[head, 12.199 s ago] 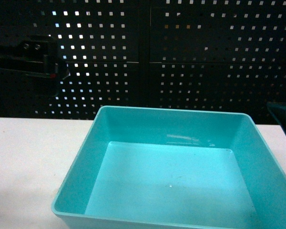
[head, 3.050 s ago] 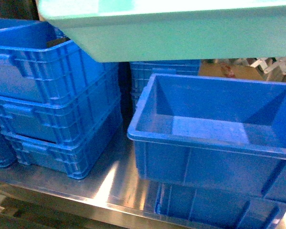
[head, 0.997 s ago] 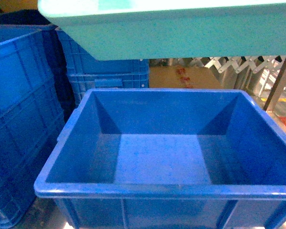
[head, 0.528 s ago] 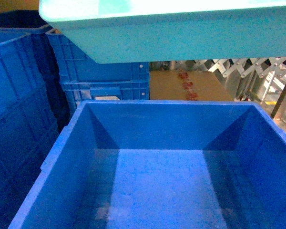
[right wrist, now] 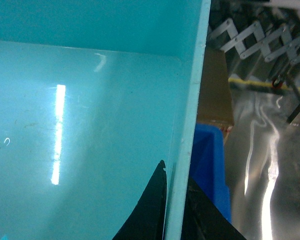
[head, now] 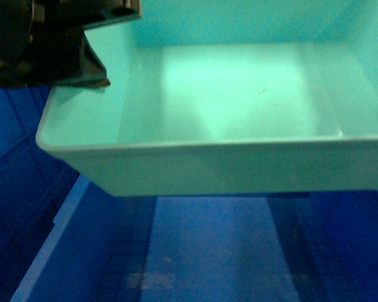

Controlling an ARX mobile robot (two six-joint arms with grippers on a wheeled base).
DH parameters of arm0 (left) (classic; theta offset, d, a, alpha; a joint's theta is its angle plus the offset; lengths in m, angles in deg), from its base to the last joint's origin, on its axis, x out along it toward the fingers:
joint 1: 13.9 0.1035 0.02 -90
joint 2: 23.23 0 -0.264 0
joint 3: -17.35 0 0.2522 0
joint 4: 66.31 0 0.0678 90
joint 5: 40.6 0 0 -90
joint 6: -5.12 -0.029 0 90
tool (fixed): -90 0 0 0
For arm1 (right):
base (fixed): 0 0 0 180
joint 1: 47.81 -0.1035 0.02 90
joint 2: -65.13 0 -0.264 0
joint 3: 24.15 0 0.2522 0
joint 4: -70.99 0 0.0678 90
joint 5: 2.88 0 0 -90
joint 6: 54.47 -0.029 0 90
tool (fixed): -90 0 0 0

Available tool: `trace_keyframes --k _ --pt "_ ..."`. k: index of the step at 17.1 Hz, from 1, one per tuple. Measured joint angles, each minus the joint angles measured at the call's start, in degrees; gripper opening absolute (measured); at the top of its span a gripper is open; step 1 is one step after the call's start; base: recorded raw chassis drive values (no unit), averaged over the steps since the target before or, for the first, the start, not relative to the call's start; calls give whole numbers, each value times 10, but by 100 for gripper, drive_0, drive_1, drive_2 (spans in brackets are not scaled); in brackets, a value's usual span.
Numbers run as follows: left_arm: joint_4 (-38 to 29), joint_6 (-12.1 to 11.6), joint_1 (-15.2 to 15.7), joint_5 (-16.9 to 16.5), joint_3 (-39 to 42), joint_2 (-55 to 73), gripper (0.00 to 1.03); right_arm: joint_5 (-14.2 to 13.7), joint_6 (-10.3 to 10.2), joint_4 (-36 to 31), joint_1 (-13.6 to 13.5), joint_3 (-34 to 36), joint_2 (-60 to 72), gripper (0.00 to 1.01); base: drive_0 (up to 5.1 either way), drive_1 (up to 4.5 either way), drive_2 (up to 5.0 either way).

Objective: Stack blue boxes stably on right

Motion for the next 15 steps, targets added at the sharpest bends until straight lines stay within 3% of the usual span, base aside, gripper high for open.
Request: trace_keyframes --k 4,7,15 --pt "38 -5 22 -39 -41 118 2 -8 -6 -9 -12 -17 128 7 0 0 0" --pt "75 -33 20 -37 -103 182 2 -19 -2 7 -12 -65 184 7 0 0 0" --pt "73 -11 -12 -19 -45 173 2 -35 19 1 -19 -9 162 7 0 0 0"
